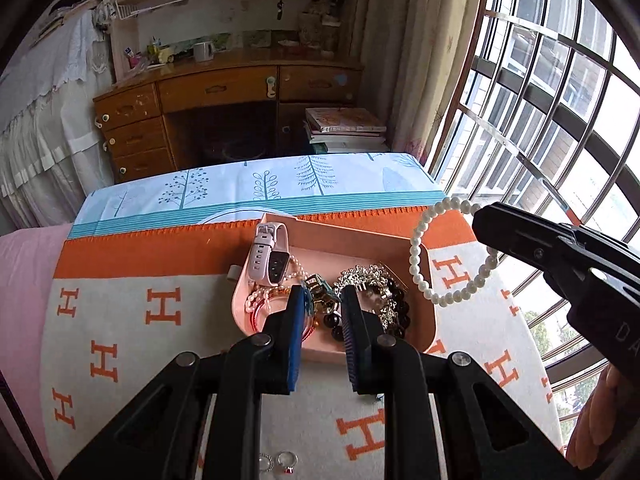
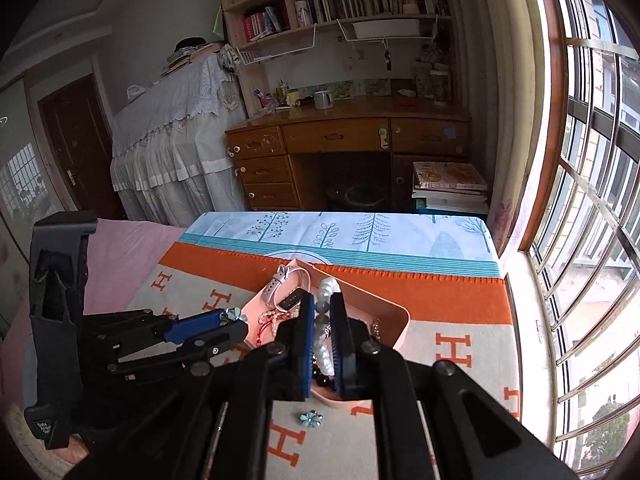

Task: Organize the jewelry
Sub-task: 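Carry both items into the pink tray and open both tools, then withdraw both tools from the tray toward the rings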

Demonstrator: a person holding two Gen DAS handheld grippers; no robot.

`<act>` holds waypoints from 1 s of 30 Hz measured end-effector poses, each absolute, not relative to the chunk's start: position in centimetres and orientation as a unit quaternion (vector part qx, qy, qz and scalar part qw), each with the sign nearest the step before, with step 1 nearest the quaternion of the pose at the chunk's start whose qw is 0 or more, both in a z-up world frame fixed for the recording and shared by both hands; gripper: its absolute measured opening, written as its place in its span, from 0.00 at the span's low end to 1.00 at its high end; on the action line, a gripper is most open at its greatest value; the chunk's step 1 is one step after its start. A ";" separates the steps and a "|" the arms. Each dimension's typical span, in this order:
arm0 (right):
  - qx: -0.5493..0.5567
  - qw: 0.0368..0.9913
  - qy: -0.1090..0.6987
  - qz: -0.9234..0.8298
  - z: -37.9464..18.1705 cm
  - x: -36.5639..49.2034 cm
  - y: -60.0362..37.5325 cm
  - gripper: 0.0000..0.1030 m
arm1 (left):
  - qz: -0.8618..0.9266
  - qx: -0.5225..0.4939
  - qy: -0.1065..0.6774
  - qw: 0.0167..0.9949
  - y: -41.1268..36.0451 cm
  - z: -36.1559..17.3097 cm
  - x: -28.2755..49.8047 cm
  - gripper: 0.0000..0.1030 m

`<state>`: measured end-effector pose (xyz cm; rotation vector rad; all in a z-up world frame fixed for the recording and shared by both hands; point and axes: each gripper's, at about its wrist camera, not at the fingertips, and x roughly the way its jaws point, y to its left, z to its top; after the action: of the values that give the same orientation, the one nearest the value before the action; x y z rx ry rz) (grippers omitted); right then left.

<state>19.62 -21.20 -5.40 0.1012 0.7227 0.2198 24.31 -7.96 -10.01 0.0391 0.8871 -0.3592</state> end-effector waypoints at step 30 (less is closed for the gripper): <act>0.082 0.879 0.456 0.117 -9.8 23.9 -18.7 0.14 | -0.125 -0.023 0.383 0.915 -3.0 -9.0 20.4 0.83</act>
<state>23.87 -18.68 -9.83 0.1719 0.9502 0.2430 20.43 -3.00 -9.04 -0.0465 0.7889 -0.2563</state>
